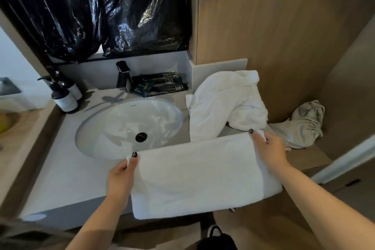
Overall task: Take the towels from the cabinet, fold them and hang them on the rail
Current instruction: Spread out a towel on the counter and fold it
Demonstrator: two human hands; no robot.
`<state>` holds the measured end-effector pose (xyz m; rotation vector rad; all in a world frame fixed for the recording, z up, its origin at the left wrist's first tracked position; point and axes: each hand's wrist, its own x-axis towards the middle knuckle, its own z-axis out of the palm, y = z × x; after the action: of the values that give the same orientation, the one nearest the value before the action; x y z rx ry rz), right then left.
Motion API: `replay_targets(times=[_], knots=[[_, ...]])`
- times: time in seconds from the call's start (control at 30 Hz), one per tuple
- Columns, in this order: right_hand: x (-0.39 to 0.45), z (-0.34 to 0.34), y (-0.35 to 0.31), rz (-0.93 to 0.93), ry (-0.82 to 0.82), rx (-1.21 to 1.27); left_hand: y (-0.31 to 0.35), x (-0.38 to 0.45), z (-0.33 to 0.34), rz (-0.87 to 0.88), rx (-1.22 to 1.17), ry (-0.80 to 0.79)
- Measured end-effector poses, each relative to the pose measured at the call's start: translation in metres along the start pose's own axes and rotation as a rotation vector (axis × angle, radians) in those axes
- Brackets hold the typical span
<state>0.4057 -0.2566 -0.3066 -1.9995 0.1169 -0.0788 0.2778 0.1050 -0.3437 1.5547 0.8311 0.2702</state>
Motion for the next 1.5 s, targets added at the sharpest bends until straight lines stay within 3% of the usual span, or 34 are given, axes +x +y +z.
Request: replay_targets(times=[0.33,0.53,0.6,0.67,0.77,0.87,0.97,1.13,1.4,1.5], knots=[[0.062,0.052,0.018,-0.097,-0.011,-0.263,0.003,0.060,0.020,0.054,0.270,0.033],[0.084,0.080,0.047,-0.048,0.004,-0.282,-0.007,0.081,0.038,0.106,0.603,0.107],[0.080,0.083,0.053,-0.037,-0.005,-0.373,-0.012,0.072,0.046,0.248,0.711,0.150],[0.074,0.083,0.050,-0.129,0.070,-0.547,-0.014,0.056,0.056,0.546,0.801,0.149],[0.055,0.096,0.035,-0.419,0.055,-0.624,-0.024,0.032,0.080,0.838,0.985,-0.102],[0.018,0.132,0.033,-0.735,-0.281,-0.611,-0.039,0.021,0.100,0.788,1.110,-0.296],[-0.004,0.148,0.044,-0.760,-0.494,-0.804,-0.049,0.024,0.103,0.758,1.186,-0.295],[0.007,0.131,0.052,-0.702,-0.554,-0.886,-0.047,0.025,0.090,0.743,1.270,-0.310],[0.047,0.044,0.075,-0.346,-0.599,-1.139,-0.058,0.026,0.040,0.588,1.365,-0.248],[0.041,0.039,0.066,-0.397,-0.603,-1.117,-0.055,0.016,0.047,0.605,1.315,-0.223]])
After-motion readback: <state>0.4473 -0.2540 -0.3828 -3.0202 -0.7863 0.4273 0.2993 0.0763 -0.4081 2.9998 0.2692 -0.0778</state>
